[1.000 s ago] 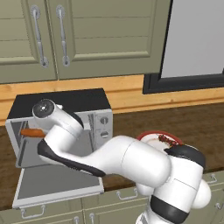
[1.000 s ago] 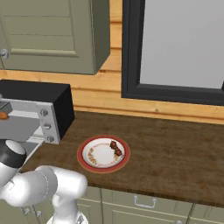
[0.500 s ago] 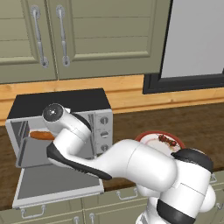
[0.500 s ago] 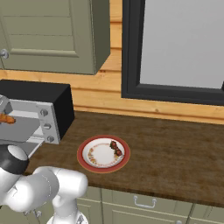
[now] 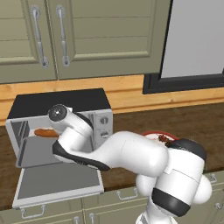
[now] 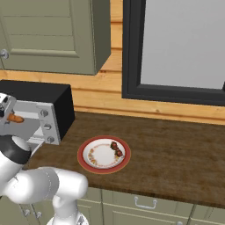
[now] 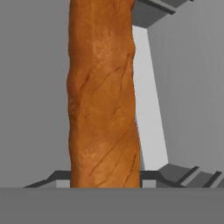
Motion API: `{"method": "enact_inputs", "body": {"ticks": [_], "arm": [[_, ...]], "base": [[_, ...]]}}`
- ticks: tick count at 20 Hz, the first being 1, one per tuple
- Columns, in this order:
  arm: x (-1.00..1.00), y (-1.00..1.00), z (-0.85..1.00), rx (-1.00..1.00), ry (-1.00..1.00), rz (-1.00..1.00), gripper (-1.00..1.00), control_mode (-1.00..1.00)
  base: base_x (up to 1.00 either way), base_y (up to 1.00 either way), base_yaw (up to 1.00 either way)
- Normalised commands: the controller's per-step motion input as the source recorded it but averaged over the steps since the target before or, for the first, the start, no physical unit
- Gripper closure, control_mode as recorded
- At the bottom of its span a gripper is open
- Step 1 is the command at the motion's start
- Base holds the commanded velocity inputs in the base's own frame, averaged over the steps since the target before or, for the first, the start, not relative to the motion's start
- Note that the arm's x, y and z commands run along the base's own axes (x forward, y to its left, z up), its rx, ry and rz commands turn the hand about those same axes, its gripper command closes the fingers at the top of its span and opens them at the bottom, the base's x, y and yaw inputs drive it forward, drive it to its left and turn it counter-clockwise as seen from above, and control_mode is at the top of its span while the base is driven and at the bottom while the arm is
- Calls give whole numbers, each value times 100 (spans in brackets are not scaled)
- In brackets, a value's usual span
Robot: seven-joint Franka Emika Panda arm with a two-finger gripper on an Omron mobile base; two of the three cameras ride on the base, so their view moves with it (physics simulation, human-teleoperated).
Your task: Pick up the kebab skewer and baguette bread, and place them inside the toaster oven. Close the toaster oven door and start by setting the timer.
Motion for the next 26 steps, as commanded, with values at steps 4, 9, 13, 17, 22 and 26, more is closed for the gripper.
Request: {"method": "enact_inputs", "body": {"ticks": [4, 9, 13, 17, 22, 26], "arm": [[34, 14, -1, -2, 1, 0, 100, -100], [14, 13, -9, -1, 7, 0, 100, -100], [0, 0, -39, -1, 4, 0, 100, -100], [7, 0, -53, -5, 0, 0, 100, -100], [10, 0, -25, -3, -1, 0, -100, -100], [0, 0, 0, 0, 0, 0, -100, -100]], "base": [[0, 0, 0], [0, 0, 0], [0, 0, 0], [0, 0, 0], [0, 0, 0], [0, 0, 0]]}}
